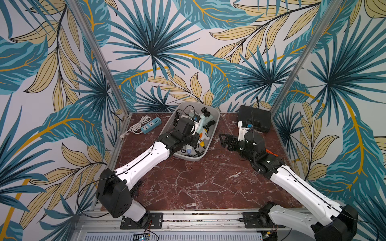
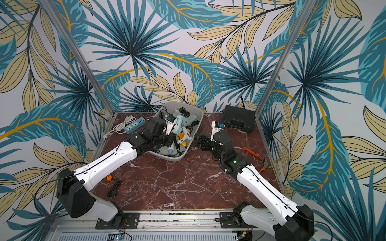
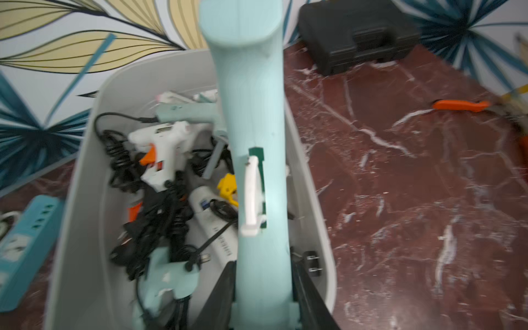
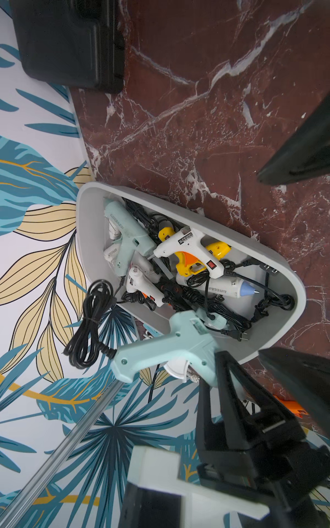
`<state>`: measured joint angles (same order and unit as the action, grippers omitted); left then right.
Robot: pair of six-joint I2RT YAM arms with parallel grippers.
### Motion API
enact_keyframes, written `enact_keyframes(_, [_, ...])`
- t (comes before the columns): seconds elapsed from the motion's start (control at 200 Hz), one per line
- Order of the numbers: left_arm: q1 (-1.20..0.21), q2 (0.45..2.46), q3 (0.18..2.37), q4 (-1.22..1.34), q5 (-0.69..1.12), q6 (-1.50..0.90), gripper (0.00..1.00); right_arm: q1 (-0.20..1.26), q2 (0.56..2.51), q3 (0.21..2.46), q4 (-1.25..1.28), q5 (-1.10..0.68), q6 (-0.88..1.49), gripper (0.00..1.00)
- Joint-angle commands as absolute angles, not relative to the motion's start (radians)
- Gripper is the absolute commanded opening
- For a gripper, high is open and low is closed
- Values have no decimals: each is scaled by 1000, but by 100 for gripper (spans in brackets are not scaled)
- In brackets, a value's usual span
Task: Put the hot melt glue gun into the storage box
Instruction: Place the hot melt adhesive gun in the storage box.
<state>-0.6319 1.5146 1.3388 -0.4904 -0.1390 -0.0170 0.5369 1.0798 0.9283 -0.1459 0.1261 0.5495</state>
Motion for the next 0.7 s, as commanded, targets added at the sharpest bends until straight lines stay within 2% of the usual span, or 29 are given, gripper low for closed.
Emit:
enact_keyframes(0.0, [-620,1517,1338,-562,-382,102,0,538,1060,942,-173,124,552,99])
enact_keyframes(0.19, [-619,1589,1352,-610,-545,198,0,537,1054,939,-184,154,557,99])
enact_keyframes(0.696, [-683,1826,1378,-679,-757,277,0,538,1057,933,-184,166,557,100])
